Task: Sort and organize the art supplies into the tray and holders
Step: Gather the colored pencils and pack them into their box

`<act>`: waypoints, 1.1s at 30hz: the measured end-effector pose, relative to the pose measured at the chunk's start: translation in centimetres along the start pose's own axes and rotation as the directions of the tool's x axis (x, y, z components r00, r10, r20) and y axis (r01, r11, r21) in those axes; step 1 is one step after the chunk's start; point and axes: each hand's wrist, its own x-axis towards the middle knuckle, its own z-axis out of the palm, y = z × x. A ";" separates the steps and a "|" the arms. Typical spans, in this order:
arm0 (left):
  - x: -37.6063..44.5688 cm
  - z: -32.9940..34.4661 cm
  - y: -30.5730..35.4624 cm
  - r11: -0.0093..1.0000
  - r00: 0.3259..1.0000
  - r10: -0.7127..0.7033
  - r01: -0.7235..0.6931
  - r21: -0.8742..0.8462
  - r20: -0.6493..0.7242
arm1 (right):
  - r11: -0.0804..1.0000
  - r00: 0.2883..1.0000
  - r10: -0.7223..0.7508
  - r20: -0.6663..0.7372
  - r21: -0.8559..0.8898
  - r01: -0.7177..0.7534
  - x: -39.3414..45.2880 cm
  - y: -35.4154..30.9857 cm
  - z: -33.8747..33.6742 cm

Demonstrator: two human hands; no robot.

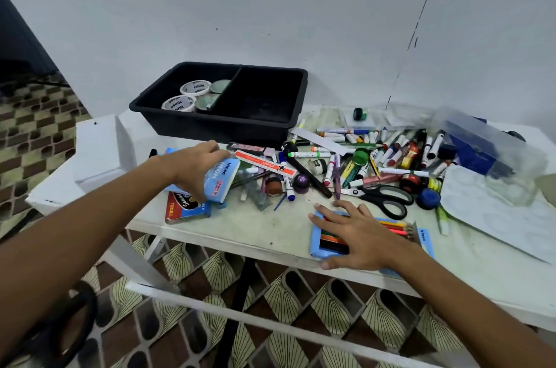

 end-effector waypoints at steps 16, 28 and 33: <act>-1.5 4.4 13.6 0.968 0.949 0.210 -0.236 -0.088 -0.237 | 0.997 0.995 -0.057 -0.078 0.044 0.061 -0.5 0.6 0.0; -0.4 4.7 16.3 0.978 0.940 0.171 -0.198 -0.065 -0.296 | 0.971 0.951 -0.122 -0.284 0.165 0.174 -0.5 1.1 0.2; -0.2 4.9 17.5 0.970 0.942 0.205 -0.231 -0.070 -0.266 | 0.939 0.958 -0.122 -0.258 0.281 0.196 -1.3 1.3 0.2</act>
